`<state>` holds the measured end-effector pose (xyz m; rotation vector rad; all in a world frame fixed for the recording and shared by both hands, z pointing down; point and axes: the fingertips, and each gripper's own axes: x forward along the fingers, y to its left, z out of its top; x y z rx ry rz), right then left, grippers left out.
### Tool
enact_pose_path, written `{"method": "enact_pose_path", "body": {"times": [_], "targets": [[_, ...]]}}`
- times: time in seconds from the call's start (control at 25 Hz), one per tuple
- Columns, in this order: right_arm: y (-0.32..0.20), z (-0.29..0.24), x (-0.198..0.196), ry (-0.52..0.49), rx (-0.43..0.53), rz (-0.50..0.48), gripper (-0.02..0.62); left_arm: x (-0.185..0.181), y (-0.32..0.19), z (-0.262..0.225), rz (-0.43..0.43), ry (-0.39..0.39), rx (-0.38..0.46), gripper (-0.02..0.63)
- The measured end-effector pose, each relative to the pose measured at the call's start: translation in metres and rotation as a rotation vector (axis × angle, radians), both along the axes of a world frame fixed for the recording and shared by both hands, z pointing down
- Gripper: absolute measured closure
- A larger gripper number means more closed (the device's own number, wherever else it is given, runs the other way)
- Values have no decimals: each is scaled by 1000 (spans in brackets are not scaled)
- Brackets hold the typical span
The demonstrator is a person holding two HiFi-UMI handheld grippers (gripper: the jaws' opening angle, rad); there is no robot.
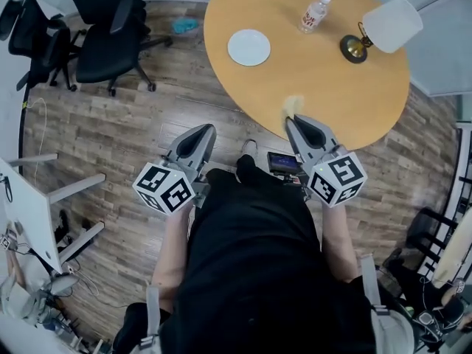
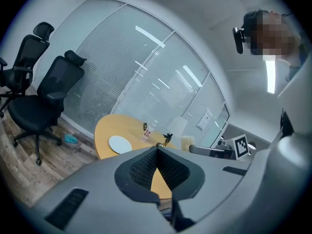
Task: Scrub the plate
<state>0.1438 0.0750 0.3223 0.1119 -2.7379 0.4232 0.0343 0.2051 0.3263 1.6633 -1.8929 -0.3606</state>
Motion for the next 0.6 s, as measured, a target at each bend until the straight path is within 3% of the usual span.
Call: {"method": "enact_pose_path", "body": {"times": [0.32,0.6], "targets": [[-14,14,-10,6,-40,-6,566,-17,-36,9,15,37,-41,594],[-8,16,-41,5,-54,16,568,-54,-63,24,84,59,-88,594]]}}
